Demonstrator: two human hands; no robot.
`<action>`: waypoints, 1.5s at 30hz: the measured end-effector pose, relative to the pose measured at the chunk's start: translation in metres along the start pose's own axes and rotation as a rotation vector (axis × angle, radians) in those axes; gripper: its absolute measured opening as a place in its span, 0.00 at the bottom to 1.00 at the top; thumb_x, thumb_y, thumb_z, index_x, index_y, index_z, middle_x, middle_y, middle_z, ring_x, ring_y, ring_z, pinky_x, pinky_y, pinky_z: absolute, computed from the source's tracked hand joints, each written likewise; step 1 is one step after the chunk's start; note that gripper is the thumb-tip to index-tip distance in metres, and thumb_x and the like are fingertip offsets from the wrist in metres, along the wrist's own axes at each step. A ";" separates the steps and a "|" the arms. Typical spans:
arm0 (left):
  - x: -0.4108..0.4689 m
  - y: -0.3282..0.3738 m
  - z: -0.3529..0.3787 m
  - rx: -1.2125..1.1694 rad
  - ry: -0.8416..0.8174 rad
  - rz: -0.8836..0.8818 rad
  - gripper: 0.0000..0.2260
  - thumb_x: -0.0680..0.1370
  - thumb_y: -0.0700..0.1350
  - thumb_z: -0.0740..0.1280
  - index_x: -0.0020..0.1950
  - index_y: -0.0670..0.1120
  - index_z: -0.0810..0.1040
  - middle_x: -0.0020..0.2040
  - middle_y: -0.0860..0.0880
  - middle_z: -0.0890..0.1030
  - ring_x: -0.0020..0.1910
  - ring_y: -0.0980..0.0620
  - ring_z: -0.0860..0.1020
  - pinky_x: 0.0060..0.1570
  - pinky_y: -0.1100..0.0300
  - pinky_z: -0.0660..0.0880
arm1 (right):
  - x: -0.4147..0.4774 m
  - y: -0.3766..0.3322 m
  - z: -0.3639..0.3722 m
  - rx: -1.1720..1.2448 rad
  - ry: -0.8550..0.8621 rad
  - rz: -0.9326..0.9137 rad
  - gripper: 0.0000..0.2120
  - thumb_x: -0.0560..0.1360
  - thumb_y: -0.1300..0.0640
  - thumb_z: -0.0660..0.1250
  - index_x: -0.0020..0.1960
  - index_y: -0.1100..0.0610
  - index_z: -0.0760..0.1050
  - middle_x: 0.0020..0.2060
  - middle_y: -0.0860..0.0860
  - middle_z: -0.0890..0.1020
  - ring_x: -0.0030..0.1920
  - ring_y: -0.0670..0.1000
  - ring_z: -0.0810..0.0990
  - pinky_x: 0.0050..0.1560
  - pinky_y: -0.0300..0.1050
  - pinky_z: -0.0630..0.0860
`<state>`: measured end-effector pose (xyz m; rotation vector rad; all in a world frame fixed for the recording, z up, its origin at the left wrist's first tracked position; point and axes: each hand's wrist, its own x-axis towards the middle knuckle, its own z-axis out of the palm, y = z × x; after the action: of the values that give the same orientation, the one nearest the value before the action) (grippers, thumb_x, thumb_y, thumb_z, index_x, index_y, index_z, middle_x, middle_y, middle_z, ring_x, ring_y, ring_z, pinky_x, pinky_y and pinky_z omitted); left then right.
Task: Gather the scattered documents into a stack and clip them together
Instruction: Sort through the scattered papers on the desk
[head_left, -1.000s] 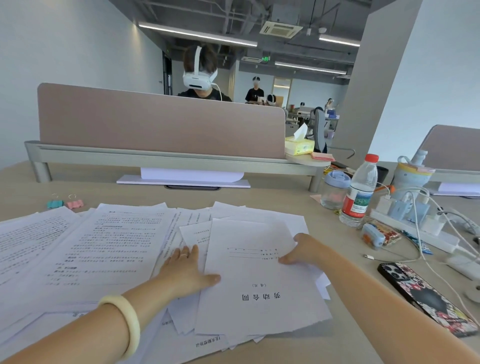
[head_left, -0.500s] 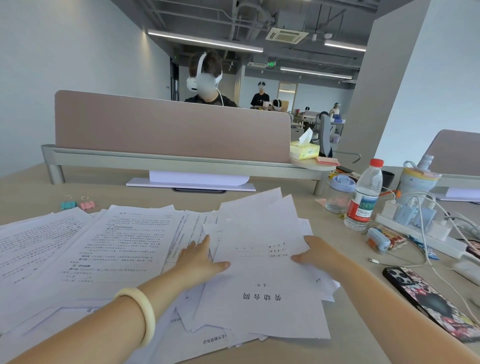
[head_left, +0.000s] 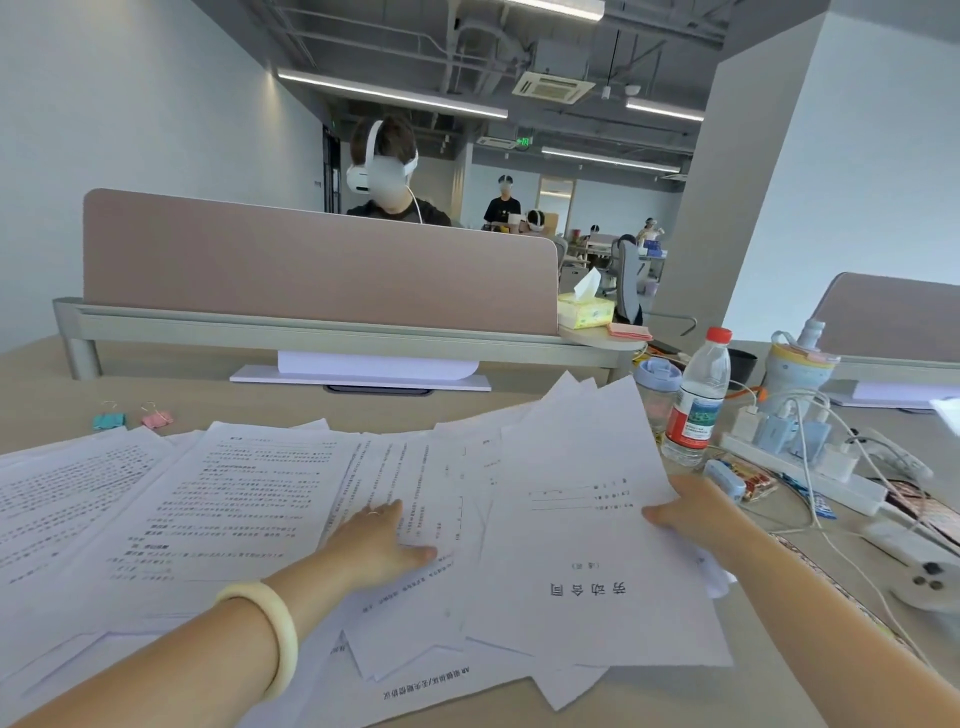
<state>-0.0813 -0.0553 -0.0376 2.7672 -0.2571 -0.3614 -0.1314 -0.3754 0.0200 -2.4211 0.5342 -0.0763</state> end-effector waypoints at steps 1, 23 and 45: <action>-0.001 0.001 -0.002 0.010 -0.005 -0.004 0.40 0.75 0.64 0.58 0.78 0.45 0.47 0.79 0.49 0.52 0.78 0.49 0.51 0.75 0.55 0.53 | 0.001 0.003 -0.006 0.003 0.028 0.015 0.11 0.75 0.61 0.67 0.56 0.63 0.76 0.48 0.58 0.81 0.47 0.57 0.78 0.44 0.42 0.72; -0.024 0.123 -0.072 -1.079 0.019 0.333 0.42 0.70 0.63 0.68 0.77 0.51 0.53 0.74 0.50 0.63 0.69 0.50 0.67 0.73 0.52 0.61 | -0.089 -0.057 -0.148 0.551 0.275 -0.247 0.13 0.75 0.64 0.66 0.60 0.64 0.77 0.54 0.60 0.82 0.50 0.58 0.80 0.58 0.54 0.76; -0.056 -0.018 -0.106 -0.937 0.737 0.341 0.12 0.76 0.44 0.67 0.59 0.49 0.73 0.55 0.51 0.80 0.51 0.56 0.78 0.48 0.62 0.72 | -0.049 -0.146 0.040 0.748 -0.180 -0.606 0.20 0.75 0.59 0.68 0.66 0.50 0.71 0.58 0.43 0.80 0.58 0.41 0.78 0.58 0.38 0.75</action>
<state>-0.1023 0.0056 0.0652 1.7215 -0.2654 0.5066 -0.1170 -0.2292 0.0821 -1.7427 -0.2921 -0.2598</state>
